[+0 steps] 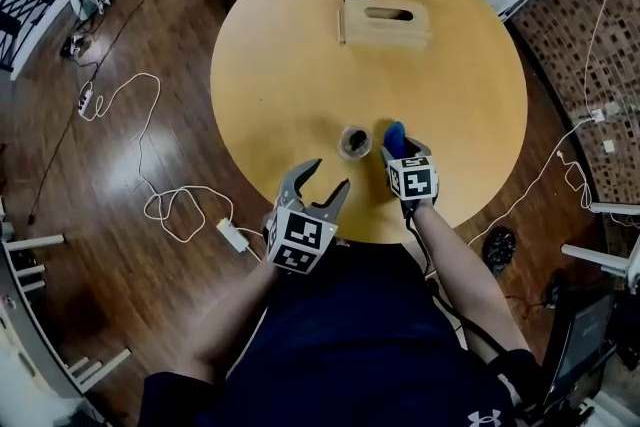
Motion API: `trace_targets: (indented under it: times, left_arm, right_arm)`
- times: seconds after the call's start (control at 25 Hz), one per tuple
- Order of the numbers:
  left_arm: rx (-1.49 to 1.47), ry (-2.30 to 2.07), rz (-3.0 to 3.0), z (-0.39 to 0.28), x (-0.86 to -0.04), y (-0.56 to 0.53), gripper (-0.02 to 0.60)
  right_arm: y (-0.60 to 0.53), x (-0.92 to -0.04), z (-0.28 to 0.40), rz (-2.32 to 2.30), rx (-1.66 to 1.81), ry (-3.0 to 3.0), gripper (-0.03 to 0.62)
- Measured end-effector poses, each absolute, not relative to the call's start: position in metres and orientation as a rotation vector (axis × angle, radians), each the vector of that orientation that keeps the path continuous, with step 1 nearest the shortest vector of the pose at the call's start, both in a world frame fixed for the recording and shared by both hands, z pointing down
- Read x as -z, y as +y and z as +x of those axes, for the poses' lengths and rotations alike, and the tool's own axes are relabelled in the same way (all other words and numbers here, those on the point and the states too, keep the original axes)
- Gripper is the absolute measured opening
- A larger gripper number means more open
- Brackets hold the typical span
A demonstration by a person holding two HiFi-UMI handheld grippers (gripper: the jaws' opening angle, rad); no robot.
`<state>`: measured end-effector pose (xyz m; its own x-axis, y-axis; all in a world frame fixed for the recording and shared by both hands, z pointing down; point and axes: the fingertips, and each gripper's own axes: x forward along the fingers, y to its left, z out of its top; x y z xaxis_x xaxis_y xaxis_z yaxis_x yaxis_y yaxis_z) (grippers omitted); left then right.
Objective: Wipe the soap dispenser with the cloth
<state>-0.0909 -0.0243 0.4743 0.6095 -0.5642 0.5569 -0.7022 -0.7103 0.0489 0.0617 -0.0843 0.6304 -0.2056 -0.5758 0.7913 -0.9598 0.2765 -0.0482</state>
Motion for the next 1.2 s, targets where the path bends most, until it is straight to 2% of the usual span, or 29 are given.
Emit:
trace_targets:
  times: [0.04, 0.12, 0.2, 0.44, 0.64, 0.8, 1.04, 1.2]
  left_arm:
    - [-0.761, -1.042, 2.566, -0.089, -0.474, -0.024, 0.244]
    - [-0.768, -1.055, 2.557, -0.086, -0.473, -0.026, 0.244]
    - [-0.772, -1.07, 2.548, -0.084, -0.475, -0.031, 0.244]
    - [-0.79, -1.056, 2.558, -0.065, -0.5, -0.054, 0.244]
    - [-0.85, -0.999, 2.654, -0.039, -0.514, -0.073, 0.244]
    - [-0.885, -0.919, 2.706, -0.032, -0.52, -0.078, 0.244]
    - [-0.813, -0.823, 2.745, -0.022, -0.519, -0.076, 0.189]
    - [-0.76, -0.837, 2.742, -0.02, -0.52, -0.077, 0.187]
  right_arm:
    - [-0.084, -0.641, 0.061, 1.345, -0.734, -1.855, 0.22]
    - [-0.085, -0.647, 0.06, 1.3, -0.712, -1.863, 0.124]
    - [-0.087, -0.632, 0.054, 1.299, -0.715, -1.969, 0.097]
    - [-0.095, -0.512, 0.041, 1.321, -0.641, -2.34, 0.095]
    - [-0.097, -0.435, -0.013, 1.036, -0.467, -2.518, 0.096]
    - [-0.101, -0.423, -0.034, 1.008, -0.451, -2.495, 0.096]
    - [-0.081, -0.45, -0.072, 0.762, -0.252, -2.372, 0.095]
    - [-0.096, -0.46, -0.044, 0.91, -0.36, -2.354, 0.095]
